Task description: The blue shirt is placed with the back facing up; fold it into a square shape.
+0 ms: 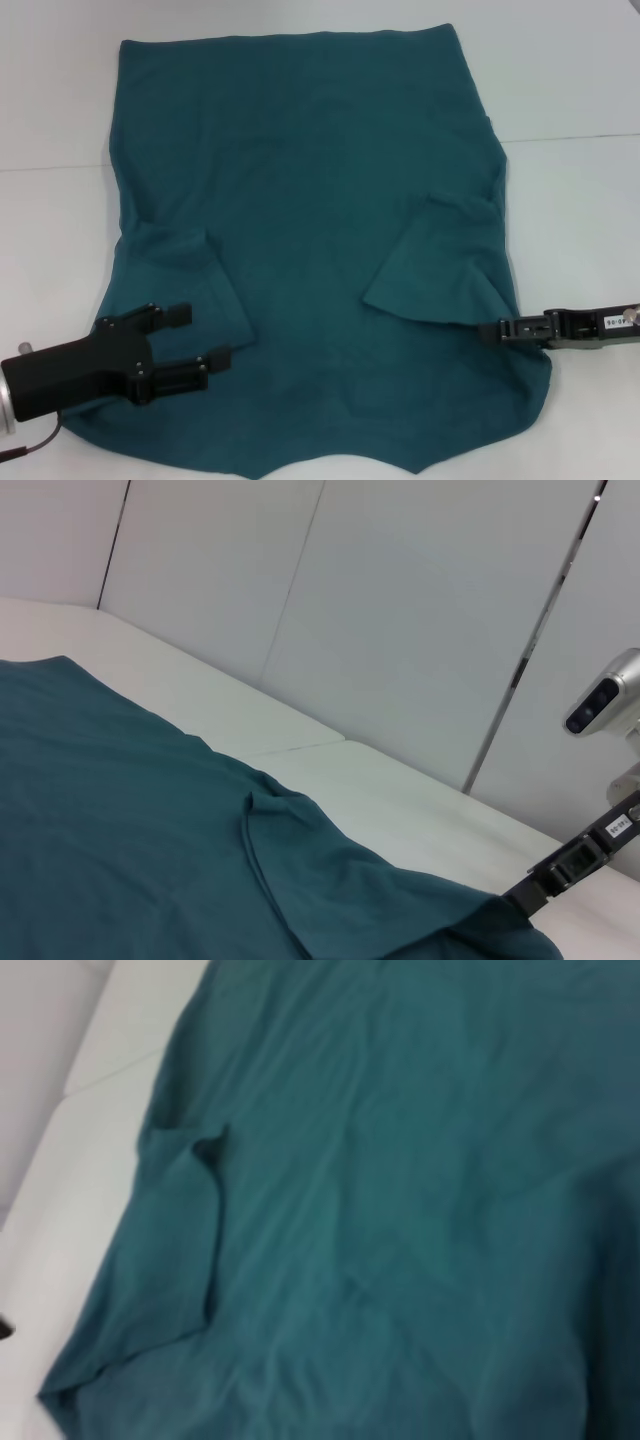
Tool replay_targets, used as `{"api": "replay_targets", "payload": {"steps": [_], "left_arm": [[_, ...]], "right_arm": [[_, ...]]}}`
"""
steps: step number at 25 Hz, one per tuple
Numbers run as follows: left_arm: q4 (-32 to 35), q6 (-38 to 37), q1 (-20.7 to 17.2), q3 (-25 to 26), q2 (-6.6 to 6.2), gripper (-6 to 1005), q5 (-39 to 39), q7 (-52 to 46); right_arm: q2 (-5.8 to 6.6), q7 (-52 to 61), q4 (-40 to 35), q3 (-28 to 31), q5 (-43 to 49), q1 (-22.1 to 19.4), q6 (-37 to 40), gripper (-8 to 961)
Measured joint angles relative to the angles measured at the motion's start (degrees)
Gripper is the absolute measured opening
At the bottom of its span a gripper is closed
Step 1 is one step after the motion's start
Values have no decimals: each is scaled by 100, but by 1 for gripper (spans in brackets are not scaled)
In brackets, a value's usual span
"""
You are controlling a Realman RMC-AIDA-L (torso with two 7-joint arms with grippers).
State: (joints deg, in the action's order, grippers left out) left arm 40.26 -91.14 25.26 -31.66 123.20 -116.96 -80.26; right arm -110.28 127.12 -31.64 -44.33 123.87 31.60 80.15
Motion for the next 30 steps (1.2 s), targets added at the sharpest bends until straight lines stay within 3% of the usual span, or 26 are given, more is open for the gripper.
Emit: {"api": "replay_targets", "payload": {"steps": [17,23,30], "left_arm": [[-27,18,6,-12,-7,950,5,28],[-27,18,1,-6,1,950,14,28],[-1,18,-23,130,-12,950,6,-102]], "right_arm": [[-110,-296,-86,36,-48,278,812,761],[-60,-649,-109,700,-159,171,881,765],[-258,-1674,-108,1298,-679,-10,845,768]]}}
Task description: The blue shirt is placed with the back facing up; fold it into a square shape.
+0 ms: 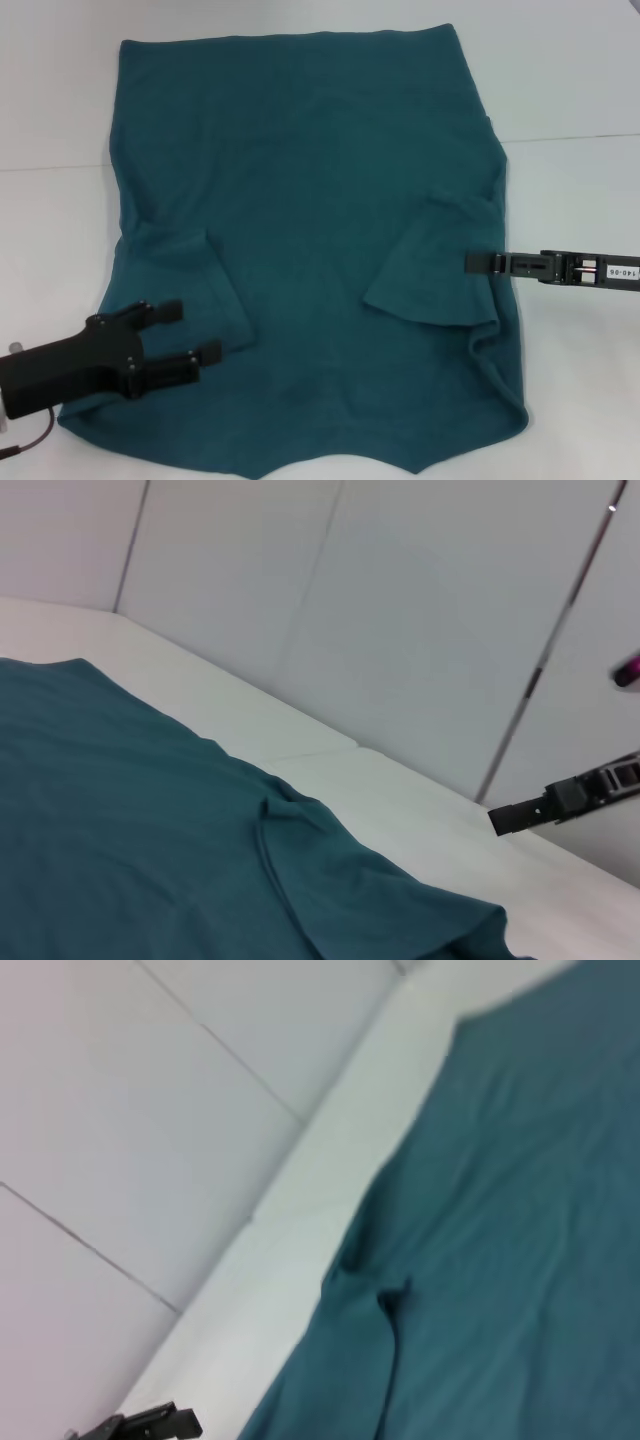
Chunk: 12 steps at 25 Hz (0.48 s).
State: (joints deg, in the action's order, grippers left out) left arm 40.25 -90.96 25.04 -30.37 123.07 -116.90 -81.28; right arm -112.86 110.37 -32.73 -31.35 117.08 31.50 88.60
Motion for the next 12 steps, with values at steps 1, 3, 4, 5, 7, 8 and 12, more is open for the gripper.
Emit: {"api": "replay_targets", "payload": {"steps": [1,3,4,5,7,8,12], "left_arm": [[3,0,0,44,-10,950,-8,-44],[8,-3,-4,125,-32,950,-24,-151],[14,-5,-10,146,-44,950,-30,-216],[19,-5,-16,148,-51,950,-32,-264],[49,-5,-35,151,-67,950,-36,-383],[88,8,-53,151,-71,950,-49,-487],[298,208,-154,163,-78,950,-149,-963]], "right_arm": [[-32,-152,0,57,-18,-8,-12,770],[-80,-368,21,132,-28,-13,-87,774],[-97,-429,35,136,-28,-12,-154,776],[-118,-488,48,135,-28,-5,-240,829],[-167,-565,65,118,-19,19,-423,935],[-194,-584,69,114,-12,32,-495,935],[-323,-592,38,103,-6,76,-681,935]]}}
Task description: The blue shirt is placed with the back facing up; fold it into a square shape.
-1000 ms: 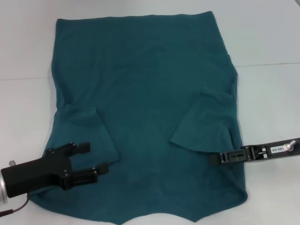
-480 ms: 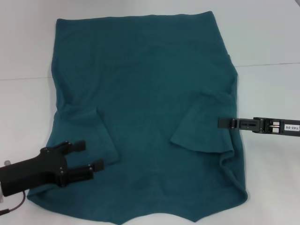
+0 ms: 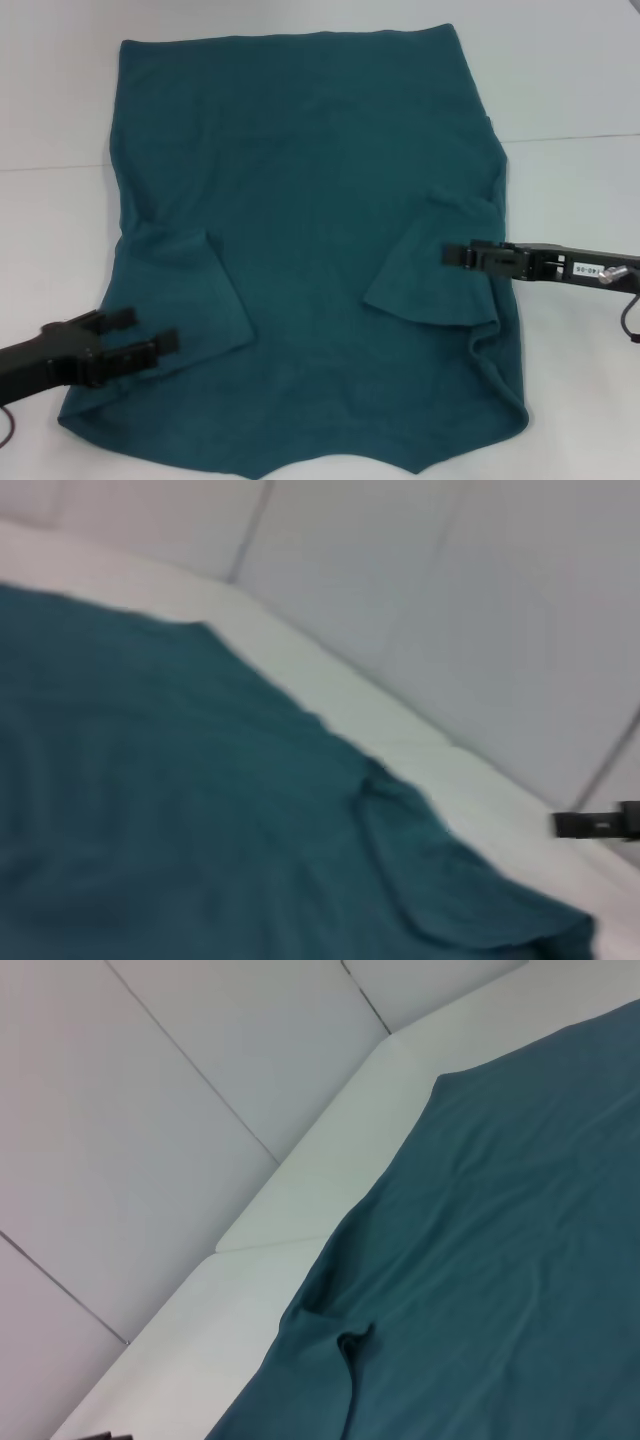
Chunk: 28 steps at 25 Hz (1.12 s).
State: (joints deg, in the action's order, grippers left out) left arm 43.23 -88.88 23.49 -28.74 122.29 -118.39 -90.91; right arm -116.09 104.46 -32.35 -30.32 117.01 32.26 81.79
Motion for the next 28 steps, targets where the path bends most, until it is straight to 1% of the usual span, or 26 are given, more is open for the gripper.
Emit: {"api": "replay_targets", "payload": {"steps": [3,7,9,12,18,23,28], "left_arm": [[159,280,-85,5,-3,951,-180,-466],[254,372,-115,71,-28,951,-425,-715],[307,352,-136,248,-43,951,-612,-798],[321,300,-169,553,-102,951,-830,-929],[336,197,-170,934,-185,951,-1338,-1290],[384,137,-141,973,-206,951,-1713,-1554],[430,76,-116,953,-222,950,-1808,-1705]], "right_arm": [[-41,-5,-19,-60,15,43,-86,934],[-73,-1,-4,-148,-3,118,-196,934],[-94,31,-27,-149,-11,158,-197,935],[-99,59,-35,-134,-12,234,-244,933],[-119,58,14,-151,-13,413,-373,924],[-123,59,20,-149,-13,467,-466,922],[-110,105,-11,-122,-12,504,-427,920]]}}
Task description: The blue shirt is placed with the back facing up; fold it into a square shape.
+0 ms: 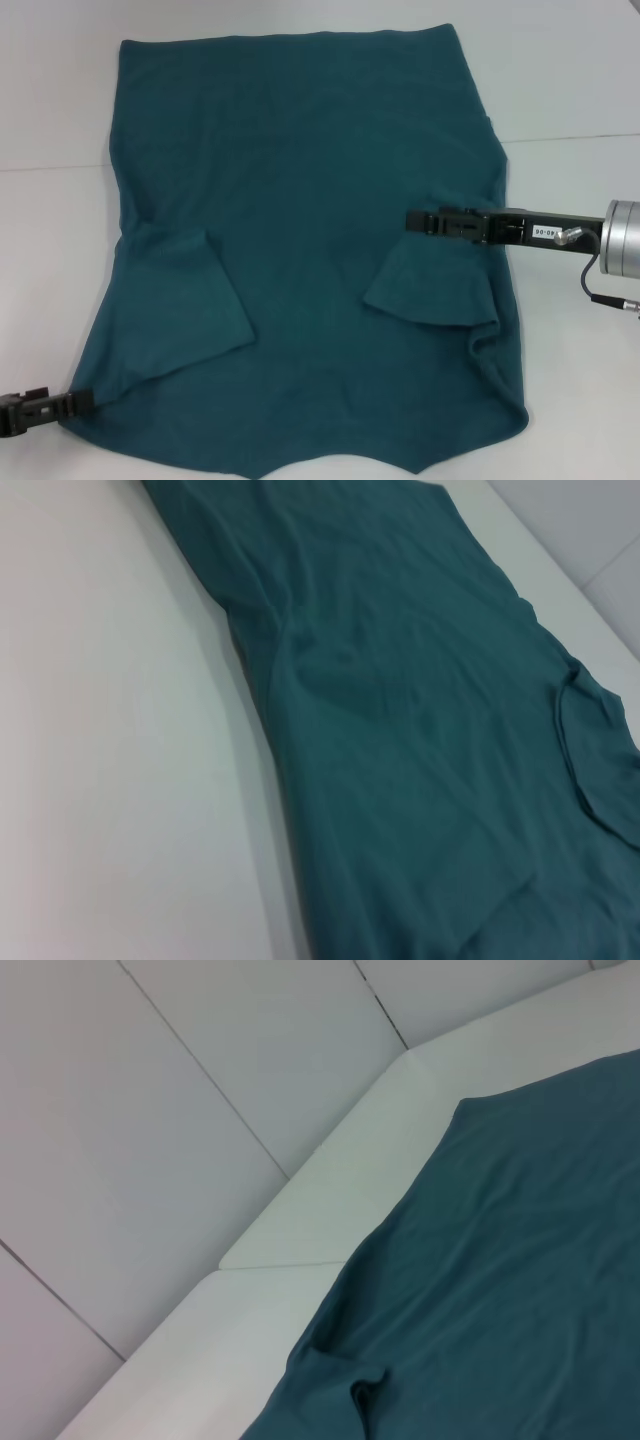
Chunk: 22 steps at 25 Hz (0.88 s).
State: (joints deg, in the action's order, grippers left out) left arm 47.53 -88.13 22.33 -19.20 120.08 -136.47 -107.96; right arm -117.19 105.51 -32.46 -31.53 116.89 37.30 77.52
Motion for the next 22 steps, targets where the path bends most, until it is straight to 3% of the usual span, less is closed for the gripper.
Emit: {"api": "replay_targets", "payload": {"steps": [22], "left_arm": [[19,-135,260,-180,-87,950,-590,-639]], "right_arm": [[107,102,-24,26,0,-3,80,912]]}}
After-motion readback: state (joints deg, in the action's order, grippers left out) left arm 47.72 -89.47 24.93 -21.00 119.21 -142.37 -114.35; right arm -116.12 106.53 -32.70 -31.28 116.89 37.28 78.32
